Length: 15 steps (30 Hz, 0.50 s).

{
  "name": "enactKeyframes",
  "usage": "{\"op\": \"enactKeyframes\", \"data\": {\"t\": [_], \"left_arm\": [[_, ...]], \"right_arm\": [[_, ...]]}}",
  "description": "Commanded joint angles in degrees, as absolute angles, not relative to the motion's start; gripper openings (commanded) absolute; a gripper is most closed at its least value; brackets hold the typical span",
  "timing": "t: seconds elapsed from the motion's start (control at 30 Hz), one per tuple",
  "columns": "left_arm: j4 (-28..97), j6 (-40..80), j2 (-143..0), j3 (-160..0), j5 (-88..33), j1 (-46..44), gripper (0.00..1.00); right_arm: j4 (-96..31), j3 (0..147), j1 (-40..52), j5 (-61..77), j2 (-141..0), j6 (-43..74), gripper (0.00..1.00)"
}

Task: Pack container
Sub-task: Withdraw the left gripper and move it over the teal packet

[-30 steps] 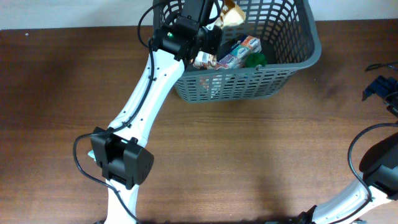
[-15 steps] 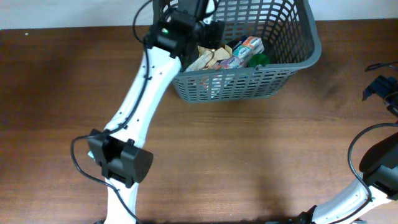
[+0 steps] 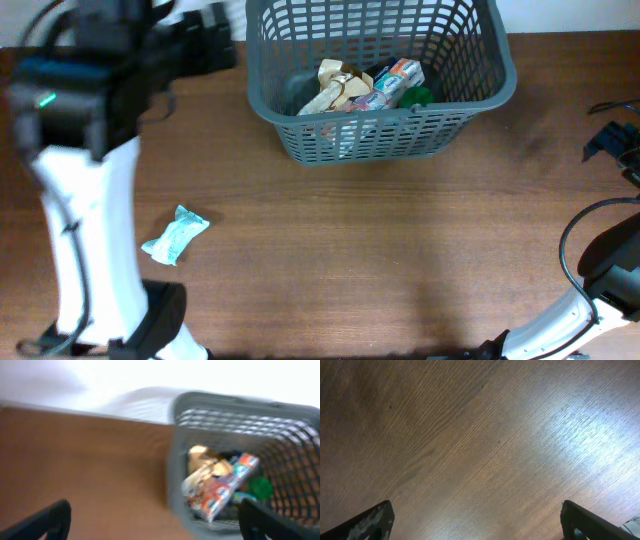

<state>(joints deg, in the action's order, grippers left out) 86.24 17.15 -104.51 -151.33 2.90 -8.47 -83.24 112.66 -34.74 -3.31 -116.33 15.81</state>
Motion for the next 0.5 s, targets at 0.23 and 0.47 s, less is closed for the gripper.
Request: {"op": "enactKeyframes", "data": {"t": [0.23, 0.47], "left_arm": [[96.68, 52.77, -103.96, -145.03, 6.92, 1.06, 0.99], [96.51, 88.20, -104.07, -122.83, 6.52, 3.84, 0.99]], "right_arm": [[-83.09, 112.53, -34.46, -3.20, -115.66, 15.46, 0.99], [-83.09, 112.53, -34.46, -3.20, -115.66, 15.46, 0.99]]}}
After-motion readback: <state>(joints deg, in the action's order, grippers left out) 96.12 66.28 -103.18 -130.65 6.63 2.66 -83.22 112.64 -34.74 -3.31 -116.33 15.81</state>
